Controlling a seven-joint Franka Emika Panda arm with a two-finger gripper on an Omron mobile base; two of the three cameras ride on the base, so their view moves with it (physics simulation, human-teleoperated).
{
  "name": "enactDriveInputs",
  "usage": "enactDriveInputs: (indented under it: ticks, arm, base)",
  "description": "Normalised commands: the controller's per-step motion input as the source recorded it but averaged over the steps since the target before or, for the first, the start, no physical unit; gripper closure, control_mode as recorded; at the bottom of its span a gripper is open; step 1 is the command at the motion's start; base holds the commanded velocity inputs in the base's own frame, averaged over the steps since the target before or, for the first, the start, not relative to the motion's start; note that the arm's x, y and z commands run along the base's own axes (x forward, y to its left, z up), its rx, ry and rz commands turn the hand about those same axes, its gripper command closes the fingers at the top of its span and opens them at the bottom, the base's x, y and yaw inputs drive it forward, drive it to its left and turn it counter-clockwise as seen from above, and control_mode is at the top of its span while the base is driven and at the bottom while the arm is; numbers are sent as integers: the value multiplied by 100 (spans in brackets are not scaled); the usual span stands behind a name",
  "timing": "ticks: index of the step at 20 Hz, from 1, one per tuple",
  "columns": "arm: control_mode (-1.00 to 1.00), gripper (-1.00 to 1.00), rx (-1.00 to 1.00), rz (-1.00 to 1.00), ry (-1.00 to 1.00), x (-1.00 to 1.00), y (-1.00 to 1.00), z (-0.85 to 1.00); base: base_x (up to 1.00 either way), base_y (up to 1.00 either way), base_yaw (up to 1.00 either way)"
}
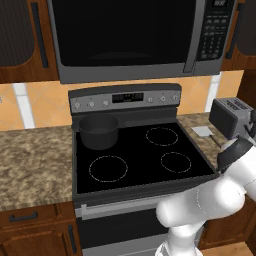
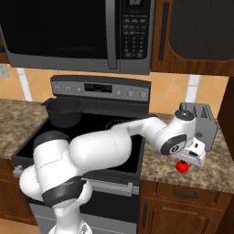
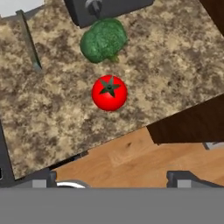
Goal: Put the tomato and broccoli in the pot. Retrieve the spatula and lightly stir the vegetables in the pot.
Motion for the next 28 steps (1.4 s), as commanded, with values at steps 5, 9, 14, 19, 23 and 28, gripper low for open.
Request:
enactDriveInputs:
  ticks: [5, 9, 14, 19, 23, 28]
  arm:
    - [-100, -100, 0, 0, 9, 34, -5, -34]
    - [-100, -100, 0, 0, 5, 31, -1, -29]
    - [-100, -100, 0, 0, 3, 29, -10, -35]
    - [-100, -100, 0, 0, 2, 20, -22, -32]
    - [-100, -100, 0, 0, 0, 17, -37, -22]
    - [-100, -100, 1, 0, 0, 23, -41, -8]
  base:
    - [0, 0, 0]
    - [0, 0, 0]
    - [0, 0, 0]
    - [0, 0, 0]
    - [0, 0, 0]
    - [0, 0, 0]
